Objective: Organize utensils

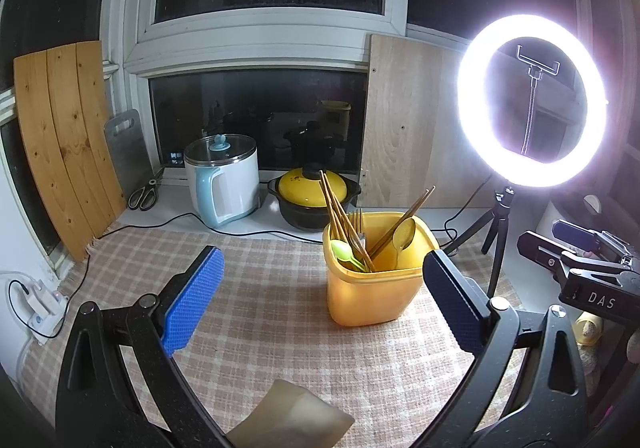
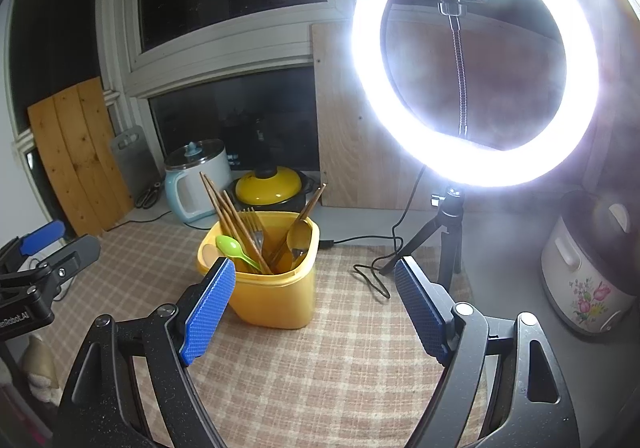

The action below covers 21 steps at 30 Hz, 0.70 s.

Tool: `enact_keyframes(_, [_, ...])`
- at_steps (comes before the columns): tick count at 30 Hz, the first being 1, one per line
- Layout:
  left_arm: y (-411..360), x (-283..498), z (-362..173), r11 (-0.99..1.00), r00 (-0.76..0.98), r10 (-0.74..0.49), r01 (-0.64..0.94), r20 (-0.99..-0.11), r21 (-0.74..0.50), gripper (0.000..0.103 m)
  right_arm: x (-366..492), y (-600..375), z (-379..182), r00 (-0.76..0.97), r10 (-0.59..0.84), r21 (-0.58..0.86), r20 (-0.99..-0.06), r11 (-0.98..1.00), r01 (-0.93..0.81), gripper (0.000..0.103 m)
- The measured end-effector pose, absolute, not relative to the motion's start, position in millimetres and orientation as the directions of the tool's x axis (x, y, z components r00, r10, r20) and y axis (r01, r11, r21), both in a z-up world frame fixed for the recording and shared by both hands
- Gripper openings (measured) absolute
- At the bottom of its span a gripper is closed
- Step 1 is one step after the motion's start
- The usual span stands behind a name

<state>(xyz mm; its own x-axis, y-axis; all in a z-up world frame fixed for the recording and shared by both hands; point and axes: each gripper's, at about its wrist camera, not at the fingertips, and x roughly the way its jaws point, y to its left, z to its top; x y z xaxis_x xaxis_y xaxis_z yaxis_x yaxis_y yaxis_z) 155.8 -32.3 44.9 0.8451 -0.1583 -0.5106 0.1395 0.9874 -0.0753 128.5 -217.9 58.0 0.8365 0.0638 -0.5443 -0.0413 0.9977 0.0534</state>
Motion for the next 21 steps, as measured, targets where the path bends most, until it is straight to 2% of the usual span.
enact_keyframes(21, [-29.9,157.7,44.5,0.989,0.846,-0.148,0.136,-0.512,-0.062,0.101,130.2,-220.5,52.8,0.822,0.068,0.087,-0.565,0.996,-0.022,0.082])
